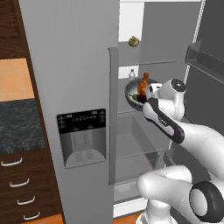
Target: Pick the chicken drumstick and eggplant from their plates and place them in the bowl. Then put the bowl in the fridge.
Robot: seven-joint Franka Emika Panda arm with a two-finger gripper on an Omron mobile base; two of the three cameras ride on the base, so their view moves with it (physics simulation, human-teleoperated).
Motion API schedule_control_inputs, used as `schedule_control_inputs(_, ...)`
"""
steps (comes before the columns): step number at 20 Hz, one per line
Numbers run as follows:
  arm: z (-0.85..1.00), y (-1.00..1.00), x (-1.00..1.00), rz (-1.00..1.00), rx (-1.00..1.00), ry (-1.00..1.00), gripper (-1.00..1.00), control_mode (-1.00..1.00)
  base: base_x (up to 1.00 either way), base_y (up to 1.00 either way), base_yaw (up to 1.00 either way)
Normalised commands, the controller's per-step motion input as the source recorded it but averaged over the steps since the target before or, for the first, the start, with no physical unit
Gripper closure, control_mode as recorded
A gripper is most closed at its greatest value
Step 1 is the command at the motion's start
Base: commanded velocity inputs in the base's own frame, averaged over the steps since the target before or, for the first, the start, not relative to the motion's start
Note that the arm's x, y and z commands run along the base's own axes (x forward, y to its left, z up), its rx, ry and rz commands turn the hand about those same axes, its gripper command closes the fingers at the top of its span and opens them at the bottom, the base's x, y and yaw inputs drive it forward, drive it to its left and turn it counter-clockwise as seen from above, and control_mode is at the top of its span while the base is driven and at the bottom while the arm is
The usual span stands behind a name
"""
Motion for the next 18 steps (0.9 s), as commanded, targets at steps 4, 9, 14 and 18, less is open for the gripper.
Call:
schedule_control_inputs(4,-0.23,0.01,0.72,0.0,0.0,0.0,1.0,-1.0,0.0,0.0,0.0)
schedule_control_inputs(9,-0.23,0.05,0.66,0.0,0.0,0.0,1.0,-1.0,0.0,0.0,0.0)
schedule_control_inputs(14,-0.19,0.09,0.65,0.0,0.0,0.0,1.0,-1.0,0.0,0.0,0.0)
schedule_control_inputs(18,-0.23,0.02,0.54,0.0,0.0,0.0,1.0,-1.0,0.0,0.0,0.0)
